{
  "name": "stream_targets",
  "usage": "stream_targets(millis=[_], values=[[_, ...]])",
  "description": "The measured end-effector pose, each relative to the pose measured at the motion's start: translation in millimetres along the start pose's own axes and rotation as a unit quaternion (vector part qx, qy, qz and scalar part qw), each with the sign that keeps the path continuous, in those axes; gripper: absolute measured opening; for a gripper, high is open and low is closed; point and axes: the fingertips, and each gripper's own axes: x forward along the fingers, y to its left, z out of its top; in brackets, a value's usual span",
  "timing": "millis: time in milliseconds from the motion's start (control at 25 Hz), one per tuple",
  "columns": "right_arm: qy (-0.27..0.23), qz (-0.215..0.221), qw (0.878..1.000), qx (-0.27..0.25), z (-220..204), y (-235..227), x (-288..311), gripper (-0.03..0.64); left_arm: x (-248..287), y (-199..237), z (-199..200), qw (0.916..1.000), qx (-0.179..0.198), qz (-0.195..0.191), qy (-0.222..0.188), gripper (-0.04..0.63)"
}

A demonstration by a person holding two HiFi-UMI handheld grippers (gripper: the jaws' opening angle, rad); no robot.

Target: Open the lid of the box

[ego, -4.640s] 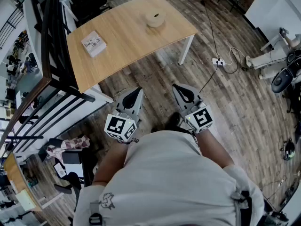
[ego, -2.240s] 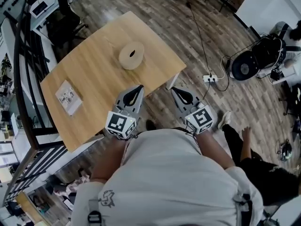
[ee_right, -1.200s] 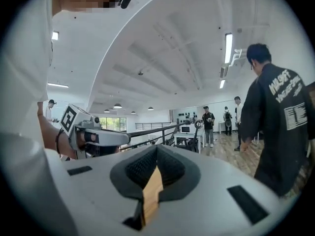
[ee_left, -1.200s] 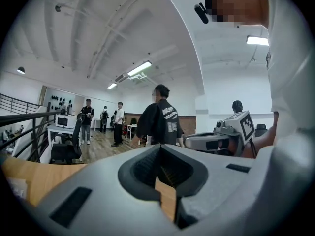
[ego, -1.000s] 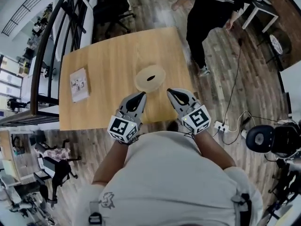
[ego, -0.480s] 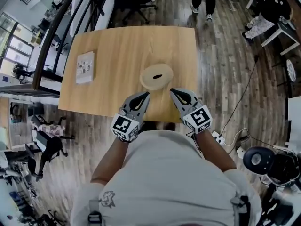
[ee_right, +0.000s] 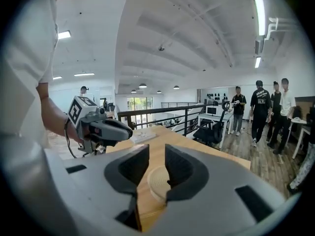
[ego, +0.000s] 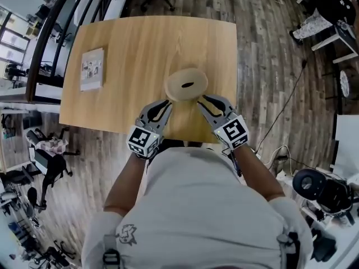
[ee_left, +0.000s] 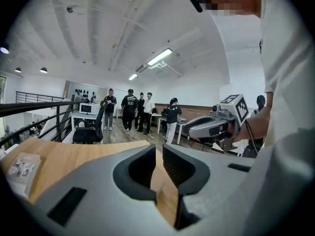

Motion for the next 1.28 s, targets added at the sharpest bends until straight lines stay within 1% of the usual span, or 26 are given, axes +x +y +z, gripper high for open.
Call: stream_targets(millis=[80, 200, 360, 480, 600, 960, 1120, 1280], values=[[0.019, 0.001, 1.0, -0.008, -7.8, -6.4, 10.5, 0.112, 5.5, 13.3, -13.7, 0.9999, -0.006, -0.003, 0.015, 0.045], [0.05, 0.002, 0.998, -0.036, -23.9, -15.5, 27.1, 0.115, 13.8, 30.2, -39.4, 0.9988, -0.019, -0.013, 0.042, 0.064], [0.079, 0.001, 0.996, -0.046, -34.0, -22.0, 50.6, 0.121, 19.2, 44.7, -70.9, 0.9954, -0.036, -0.042, 0.079, 0.11], [0.102, 0.008, 0.993, -0.055, -41.6, -15.9, 69.1, 0.124, 15.3, 53.2, -91.1, 0.9925, -0.05, -0.059, 0.095, 0.132], [0.118, 0.02, 0.991, -0.063, -54.7, -19.6, 76.9, 0.127, 24.2, 53.3, -107.1, 0.9898, -0.057, -0.072, 0.109, 0.148], [0.187, 0.036, 0.978, -0.083, -105.2, -47.5, 114.8, 0.146, 52.2, 76.1, -163.2, 0.9817, -0.05, -0.092, 0.159, 0.212], [0.213, 0.042, 0.971, -0.097, -119.2, -51.2, 128.4, 0.161, 58.2, 89.1, -177.4, 0.9813, -0.033, -0.09, 0.167, 0.219], [0.238, 0.05, 0.961, -0.129, -136.0, -55.1, 140.5, 0.169, 65.4, 98.0, -190.4, 0.9782, -0.017, -0.099, 0.182, 0.235]])
